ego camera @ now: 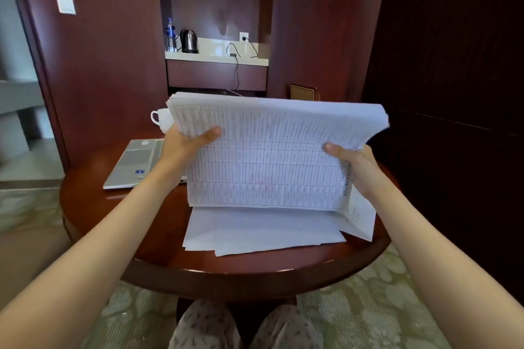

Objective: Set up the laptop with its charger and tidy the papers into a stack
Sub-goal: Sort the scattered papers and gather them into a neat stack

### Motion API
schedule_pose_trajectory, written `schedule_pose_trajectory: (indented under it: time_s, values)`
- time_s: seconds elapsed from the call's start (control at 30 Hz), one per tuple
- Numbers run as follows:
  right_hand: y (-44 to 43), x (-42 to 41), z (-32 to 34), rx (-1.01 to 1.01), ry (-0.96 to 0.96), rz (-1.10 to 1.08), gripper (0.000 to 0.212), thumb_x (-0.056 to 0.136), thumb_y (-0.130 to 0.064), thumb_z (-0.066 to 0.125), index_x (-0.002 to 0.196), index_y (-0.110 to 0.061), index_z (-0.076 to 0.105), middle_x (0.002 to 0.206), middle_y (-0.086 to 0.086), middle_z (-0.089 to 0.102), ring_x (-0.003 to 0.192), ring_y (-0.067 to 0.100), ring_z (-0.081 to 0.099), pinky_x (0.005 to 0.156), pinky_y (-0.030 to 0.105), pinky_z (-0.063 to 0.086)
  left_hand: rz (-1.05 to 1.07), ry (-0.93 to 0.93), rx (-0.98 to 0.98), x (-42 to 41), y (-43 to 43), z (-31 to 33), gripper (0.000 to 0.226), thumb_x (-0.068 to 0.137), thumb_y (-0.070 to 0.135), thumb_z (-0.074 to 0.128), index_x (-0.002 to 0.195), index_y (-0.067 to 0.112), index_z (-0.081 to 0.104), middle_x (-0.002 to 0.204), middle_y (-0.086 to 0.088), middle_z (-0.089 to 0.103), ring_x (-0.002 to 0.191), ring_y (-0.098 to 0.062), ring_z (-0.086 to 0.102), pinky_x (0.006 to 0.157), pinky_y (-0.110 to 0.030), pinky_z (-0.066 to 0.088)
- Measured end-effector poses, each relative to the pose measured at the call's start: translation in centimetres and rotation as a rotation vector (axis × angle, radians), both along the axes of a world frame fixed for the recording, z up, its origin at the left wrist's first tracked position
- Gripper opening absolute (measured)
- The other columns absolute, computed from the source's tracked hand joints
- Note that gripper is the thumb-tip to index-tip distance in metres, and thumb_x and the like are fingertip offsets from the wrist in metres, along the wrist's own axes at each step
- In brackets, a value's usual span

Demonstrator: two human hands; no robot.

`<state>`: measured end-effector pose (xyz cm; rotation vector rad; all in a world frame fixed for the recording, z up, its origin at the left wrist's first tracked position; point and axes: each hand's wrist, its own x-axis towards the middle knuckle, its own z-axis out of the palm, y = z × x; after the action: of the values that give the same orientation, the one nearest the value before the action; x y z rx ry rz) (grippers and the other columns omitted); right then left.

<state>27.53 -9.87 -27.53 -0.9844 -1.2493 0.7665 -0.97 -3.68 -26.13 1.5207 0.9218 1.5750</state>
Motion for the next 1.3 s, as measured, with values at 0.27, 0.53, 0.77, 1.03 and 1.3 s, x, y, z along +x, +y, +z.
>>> schedule_pose_trajectory:
  time_s: [0.27,0.53,0.77,1.03,1.3]
  values:
    - [0.5,0.2,-2.2,-0.08,-0.036,-0.008,0.04,0.073,-0.012,0.073,0.108,-0.026,0.062,0.113,-0.005,0.068,0.108,0.014,0.062,0.101,0.042,0.044,0.009,0.043,-0.031,0.1,0.3,-2.0,0.022,0.081,0.015,0.067,0.097,0.022,0.055,0.097,0.009,0.061,0.095,-0.014,0.058,0.082,-0.031,0.049]
    - [1.5,0.2,-0.7,-0.053,-0.002,0.004,0.045,0.069,-0.01,0.074,0.109,-0.025,0.061,0.115,-0.002,0.066,0.106,0.015,0.063,0.094,0.041,0.048,0.074,0.001,-0.078,-0.2,1.1,-0.3,0.058,0.07,0.031,0.073,0.122,0.013,0.053,0.115,0.001,0.061,0.104,-0.018,0.058,0.089,-0.037,0.049]
    - [1.6,0.0,-0.9,-0.016,-0.051,0.06,0.05,0.065,-0.011,0.073,0.111,-0.027,0.058,0.111,-0.008,0.068,0.102,0.007,0.065,0.084,0.028,0.051,-0.04,-0.06,-0.02,-1.5,1.6,1.4,0.019,0.077,0.025,0.068,0.091,0.02,0.056,0.091,0.003,0.066,0.082,-0.012,0.065,0.071,-0.028,0.053]
    - [1.7,0.0,0.6,-0.072,-0.046,0.052,0.031,0.078,-0.003,0.069,0.098,-0.027,0.064,0.093,-0.011,0.073,0.089,0.008,0.069,0.073,0.025,0.056,0.067,-0.188,-0.062,-0.2,2.3,2.0,0.018,0.075,0.024,0.074,0.081,0.021,0.058,0.083,0.003,0.066,0.071,-0.008,0.067,0.062,-0.026,0.056]
    - [2.5,-0.4,-0.4,-0.034,0.463,0.068,0.01,0.089,-0.008,0.056,0.082,-0.014,0.059,0.075,-0.008,0.068,0.08,0.013,0.062,0.069,0.024,0.055,0.071,-0.657,-0.17,0.3,3.0,1.4,0.025,0.079,0.03,0.072,0.095,0.016,0.058,0.094,0.004,0.066,0.087,-0.014,0.065,0.078,-0.034,0.055]
